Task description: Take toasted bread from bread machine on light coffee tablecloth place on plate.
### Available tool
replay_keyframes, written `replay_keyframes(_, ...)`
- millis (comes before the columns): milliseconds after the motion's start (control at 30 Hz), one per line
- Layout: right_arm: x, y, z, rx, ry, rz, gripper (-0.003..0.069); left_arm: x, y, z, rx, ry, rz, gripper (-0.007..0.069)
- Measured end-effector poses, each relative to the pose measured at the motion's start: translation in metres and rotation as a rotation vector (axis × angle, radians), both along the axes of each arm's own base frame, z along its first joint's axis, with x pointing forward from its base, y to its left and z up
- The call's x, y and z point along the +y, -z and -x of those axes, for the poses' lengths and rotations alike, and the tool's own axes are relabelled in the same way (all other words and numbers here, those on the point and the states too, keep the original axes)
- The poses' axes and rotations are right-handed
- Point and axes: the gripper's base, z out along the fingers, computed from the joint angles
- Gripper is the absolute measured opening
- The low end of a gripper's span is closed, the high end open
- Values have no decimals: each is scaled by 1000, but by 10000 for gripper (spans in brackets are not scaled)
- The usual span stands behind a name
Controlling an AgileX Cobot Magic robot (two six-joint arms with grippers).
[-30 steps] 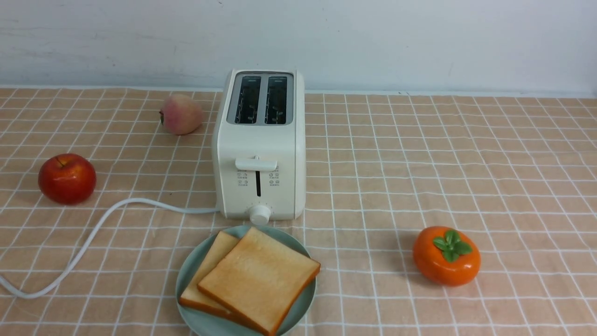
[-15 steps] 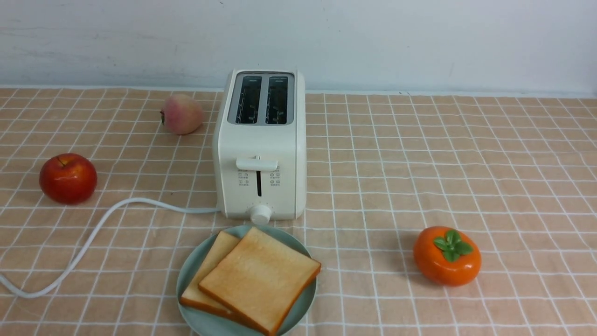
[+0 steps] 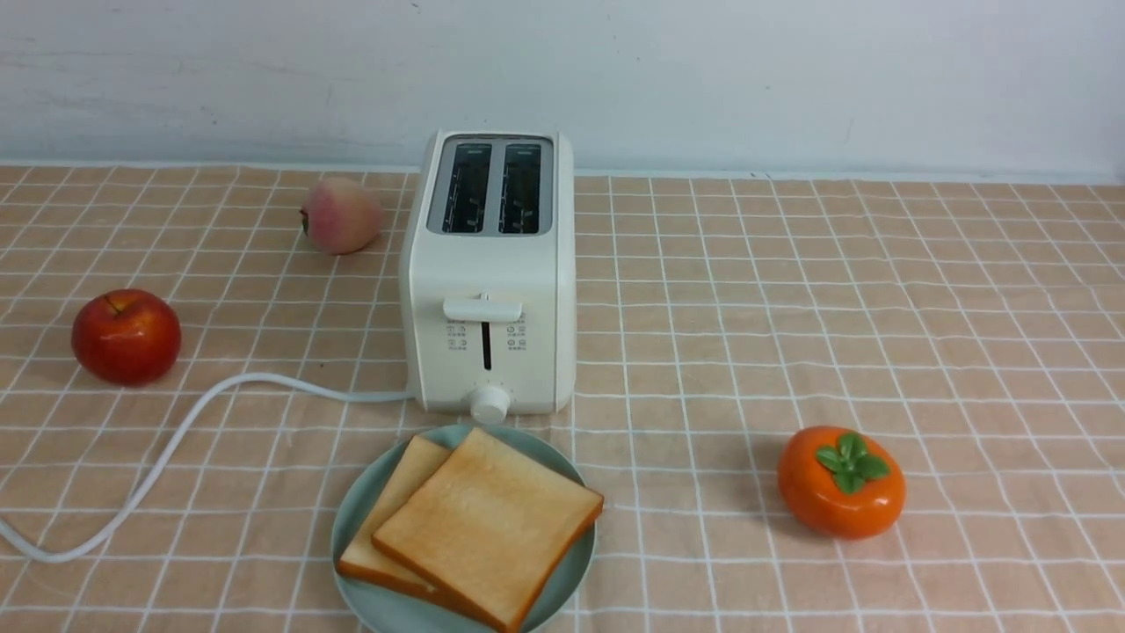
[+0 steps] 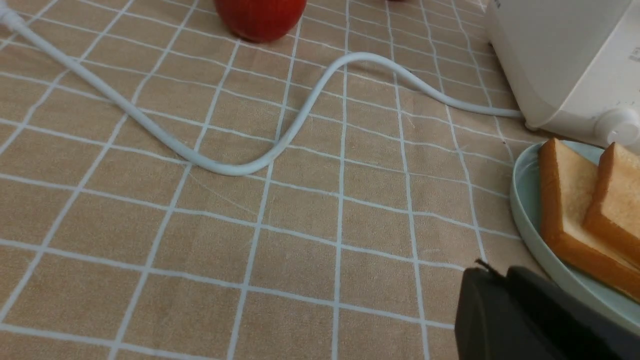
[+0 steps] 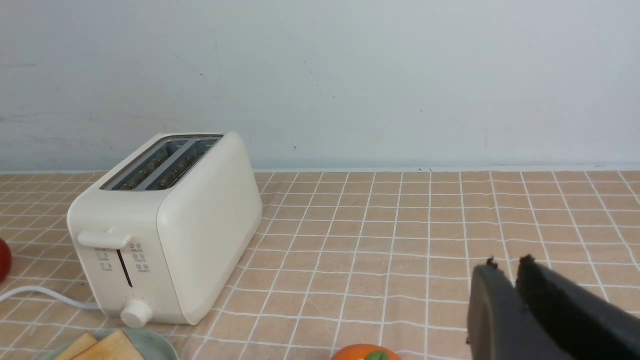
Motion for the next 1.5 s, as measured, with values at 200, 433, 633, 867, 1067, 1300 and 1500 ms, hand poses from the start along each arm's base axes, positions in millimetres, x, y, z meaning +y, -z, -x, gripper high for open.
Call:
replay_keyframes(200,0,0,0,0,0,1,74,0,0,0,1,0,0,38)
replay_keyframes(433,0,0,0,0,0,1,82,0,0,0,1,0,0,38)
replay_keyframes(633,0,0,0,0,0,1,92,0,0,0,3,0,0,38)
replay_keyframes(867,0,0,0,1,0,-5,100,0,0,0,3,0,0,39)
replay_keyframes(1067,-5,19,3,38,61,-51,107,0,1,0,5,0,0,48)
replay_keyframes(1300,-19,107,11,175,240,37,113,0,1,0,5,0,0,56)
replay_keyframes(1500,-21,148,22,234,277,68,117,0,1,0,8,0,-1,64)
